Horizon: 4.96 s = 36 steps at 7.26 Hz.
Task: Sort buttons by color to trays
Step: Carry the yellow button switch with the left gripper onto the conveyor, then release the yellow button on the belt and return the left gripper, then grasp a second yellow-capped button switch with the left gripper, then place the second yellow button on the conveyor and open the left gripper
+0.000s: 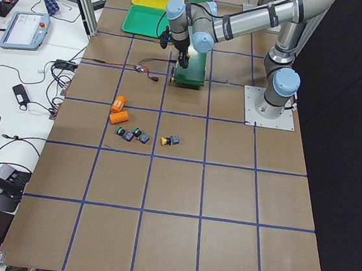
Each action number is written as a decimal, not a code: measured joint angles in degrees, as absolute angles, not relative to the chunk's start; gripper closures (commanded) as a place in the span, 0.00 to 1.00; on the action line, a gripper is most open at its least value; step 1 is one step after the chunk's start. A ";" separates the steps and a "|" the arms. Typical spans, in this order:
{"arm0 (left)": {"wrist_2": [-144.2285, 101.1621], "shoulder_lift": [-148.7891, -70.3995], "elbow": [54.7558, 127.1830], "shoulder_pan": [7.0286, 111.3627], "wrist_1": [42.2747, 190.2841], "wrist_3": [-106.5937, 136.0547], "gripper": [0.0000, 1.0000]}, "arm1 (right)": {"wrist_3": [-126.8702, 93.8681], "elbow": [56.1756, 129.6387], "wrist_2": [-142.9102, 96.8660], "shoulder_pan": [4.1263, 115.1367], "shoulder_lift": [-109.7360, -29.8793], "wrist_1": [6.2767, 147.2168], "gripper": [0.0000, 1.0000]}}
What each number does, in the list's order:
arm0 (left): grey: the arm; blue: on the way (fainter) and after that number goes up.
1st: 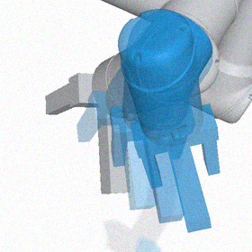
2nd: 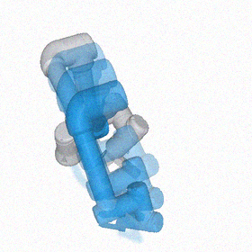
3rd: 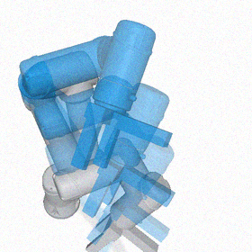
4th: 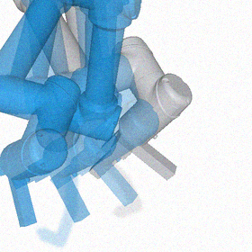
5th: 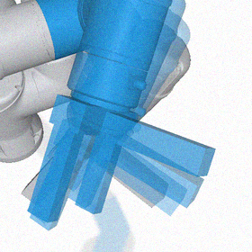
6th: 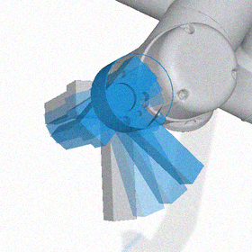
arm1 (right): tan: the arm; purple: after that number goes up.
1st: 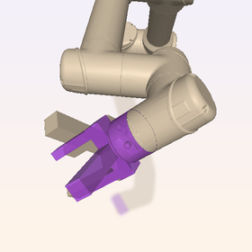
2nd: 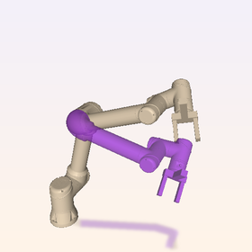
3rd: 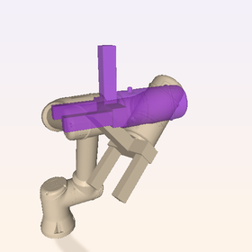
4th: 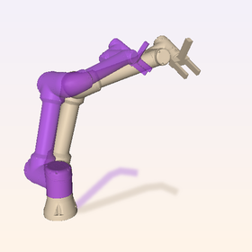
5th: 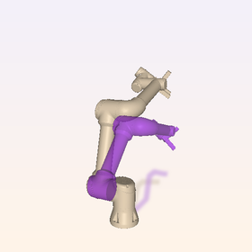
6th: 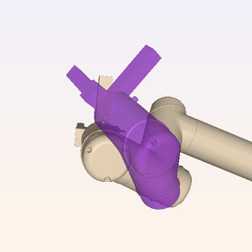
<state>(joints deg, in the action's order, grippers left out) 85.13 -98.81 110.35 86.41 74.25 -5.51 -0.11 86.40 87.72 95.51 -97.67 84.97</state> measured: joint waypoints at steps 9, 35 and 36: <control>85.59 -99.43 105.91 76.79 71.65 -11.44 0.00 | -0.14 86.40 87.72 95.51 -97.73 84.99 0.00; 85.22 -99.09 114.84 85.45 67.01 -1.70 0.00 | -0.12 86.40 87.63 95.51 -97.73 84.95 0.00; 84.43 -98.95 113.60 85.29 66.89 -1.78 0.00 | -0.10 86.40 87.63 95.51 -97.73 84.93 0.00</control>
<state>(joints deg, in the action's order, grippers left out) 84.43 -98.95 113.60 85.29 66.89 -1.78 -0.10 86.40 87.63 95.51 -97.73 84.93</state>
